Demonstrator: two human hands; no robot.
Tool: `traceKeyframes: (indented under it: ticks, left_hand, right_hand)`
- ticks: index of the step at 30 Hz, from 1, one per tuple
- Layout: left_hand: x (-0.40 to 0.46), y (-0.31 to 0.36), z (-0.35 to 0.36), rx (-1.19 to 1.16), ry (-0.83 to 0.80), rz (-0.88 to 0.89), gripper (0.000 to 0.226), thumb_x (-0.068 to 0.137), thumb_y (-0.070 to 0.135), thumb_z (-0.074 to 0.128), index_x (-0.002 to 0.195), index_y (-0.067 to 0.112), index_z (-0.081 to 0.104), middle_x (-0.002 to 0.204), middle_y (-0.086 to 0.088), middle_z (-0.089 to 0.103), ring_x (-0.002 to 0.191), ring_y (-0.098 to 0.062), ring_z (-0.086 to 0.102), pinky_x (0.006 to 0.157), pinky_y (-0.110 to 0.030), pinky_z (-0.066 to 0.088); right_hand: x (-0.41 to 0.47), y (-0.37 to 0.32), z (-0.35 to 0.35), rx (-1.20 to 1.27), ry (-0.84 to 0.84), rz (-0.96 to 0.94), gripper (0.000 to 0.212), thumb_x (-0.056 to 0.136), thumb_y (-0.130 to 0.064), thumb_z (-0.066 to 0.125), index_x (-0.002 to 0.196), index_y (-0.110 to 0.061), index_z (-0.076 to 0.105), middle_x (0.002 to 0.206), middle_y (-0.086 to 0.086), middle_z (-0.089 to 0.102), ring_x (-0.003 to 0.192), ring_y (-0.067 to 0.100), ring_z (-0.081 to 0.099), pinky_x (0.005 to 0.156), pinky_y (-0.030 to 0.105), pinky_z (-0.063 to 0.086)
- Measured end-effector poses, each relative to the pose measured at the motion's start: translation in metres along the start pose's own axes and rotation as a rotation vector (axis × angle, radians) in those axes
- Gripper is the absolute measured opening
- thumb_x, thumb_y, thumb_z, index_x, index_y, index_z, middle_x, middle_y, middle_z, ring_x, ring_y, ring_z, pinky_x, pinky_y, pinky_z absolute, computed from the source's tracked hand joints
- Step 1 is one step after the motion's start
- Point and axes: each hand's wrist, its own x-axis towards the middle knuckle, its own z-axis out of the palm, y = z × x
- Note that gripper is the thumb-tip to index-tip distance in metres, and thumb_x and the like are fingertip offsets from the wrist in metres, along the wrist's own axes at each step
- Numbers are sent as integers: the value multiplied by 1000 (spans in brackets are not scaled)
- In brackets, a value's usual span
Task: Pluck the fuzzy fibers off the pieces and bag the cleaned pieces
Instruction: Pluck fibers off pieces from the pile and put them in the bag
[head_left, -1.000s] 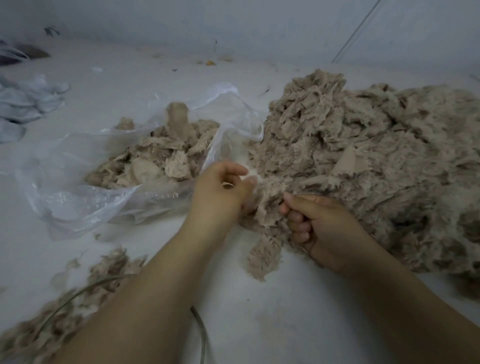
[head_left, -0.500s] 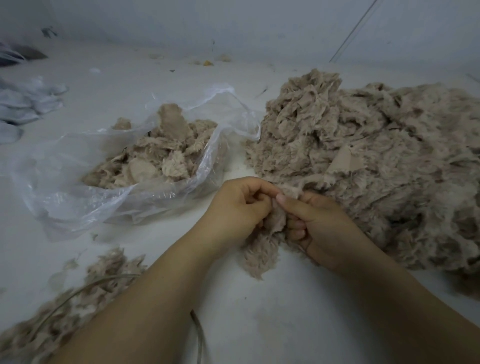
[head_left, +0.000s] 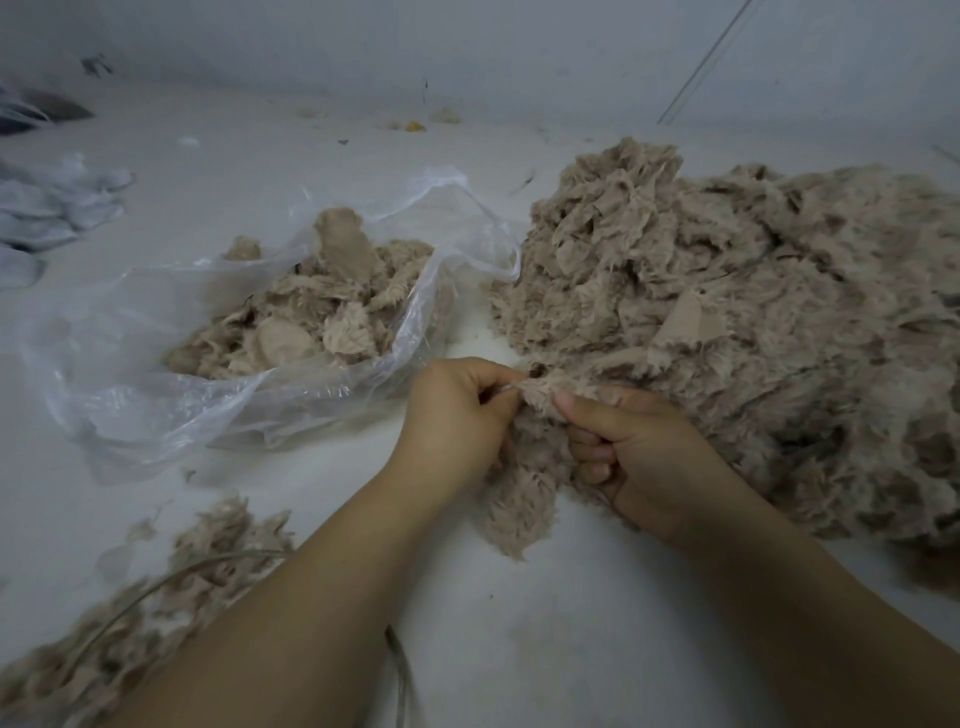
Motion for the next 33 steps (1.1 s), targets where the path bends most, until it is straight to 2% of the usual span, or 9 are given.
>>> traceKeyframes:
  ticks: [7, 12, 14, 18, 21, 23, 26, 28, 33]
  left_hand:
    - [5, 3, -7, -209, 111, -71, 24, 98, 1, 51, 87, 11, 71, 60, -7, 63, 42, -19, 55, 39, -25, 46]
    - [2, 6, -2, -453, -92, -202, 16, 93, 19, 63, 88, 4, 68, 62, -12, 62, 41, -21, 54, 37, -22, 37]
    - [1, 4, -1, -422, -63, -175, 8, 86, 15, 72, 85, 7, 70, 56, -8, 58, 37, -14, 46, 36, -17, 31]
    - [5, 3, -6, -460, 99, -98, 15, 82, -1, 73, 82, 15, 72, 53, -4, 55, 37, -11, 43, 37, -17, 32]
    - [1, 7, -6, -394, 40, -53, 19, 83, -3, 72, 86, 15, 71, 60, -11, 57, 44, -15, 50, 40, -22, 40]
    - [-2, 11, -2, -416, -73, -58, 20, 82, -8, 69, 89, 12, 71, 69, -11, 60, 47, -16, 53, 40, -22, 41]
    - [-5, 12, -1, -484, -204, -6, 21, 83, -12, 64, 83, 8, 70, 68, -13, 61, 48, -26, 53, 43, -26, 46]
    - [-8, 12, -1, -499, -310, 50, 22, 84, -16, 60, 83, 5, 68, 72, -17, 65, 54, -35, 59, 48, -29, 51]
    - [-11, 16, -3, -459, -461, 117, 29, 74, -18, 51, 72, 6, 68, 72, -7, 69, 66, -11, 66, 58, -22, 48]
  right_hand:
    - [-1, -1, 0, 21, 14, 4, 33, 90, -5, 64, 63, -14, 48, 48, -4, 34, 37, 4, 27, 32, 16, 26]
    - [-3, -1, 0, -61, -50, -17, 15, 77, -12, 72, 69, -12, 60, 46, -7, 42, 37, 3, 31, 34, 16, 29]
    - [-3, -1, 0, -75, -68, -20, 11, 70, -15, 74, 63, -15, 66, 46, -6, 44, 37, 4, 31, 34, 17, 29]
    - [2, 3, -3, -91, 0, -34, 43, 85, -11, 69, 45, -21, 60, 46, -4, 38, 36, 6, 28, 34, 17, 27]
    - [1, 3, -1, -105, 17, -61, 30, 73, -31, 76, 49, -19, 64, 45, -3, 38, 35, 7, 28, 34, 17, 27]
    - [1, 3, -1, -111, -6, -72, 36, 62, -52, 76, 58, -16, 70, 46, -2, 42, 35, 8, 30, 35, 17, 29]
    - [1, 3, -1, -122, -29, -68, 44, 67, -61, 70, 70, -17, 75, 50, -1, 43, 38, 8, 33, 37, 19, 31]
    - [2, 3, 0, -117, -5, -46, 38, 75, -54, 69, 64, -18, 70, 51, 0, 42, 38, 9, 33, 36, 20, 31]
    - [3, 5, 2, -19, 127, -34, 33, 96, -14, 59, 63, -7, 58, 47, 1, 41, 36, 8, 32, 33, 20, 31]
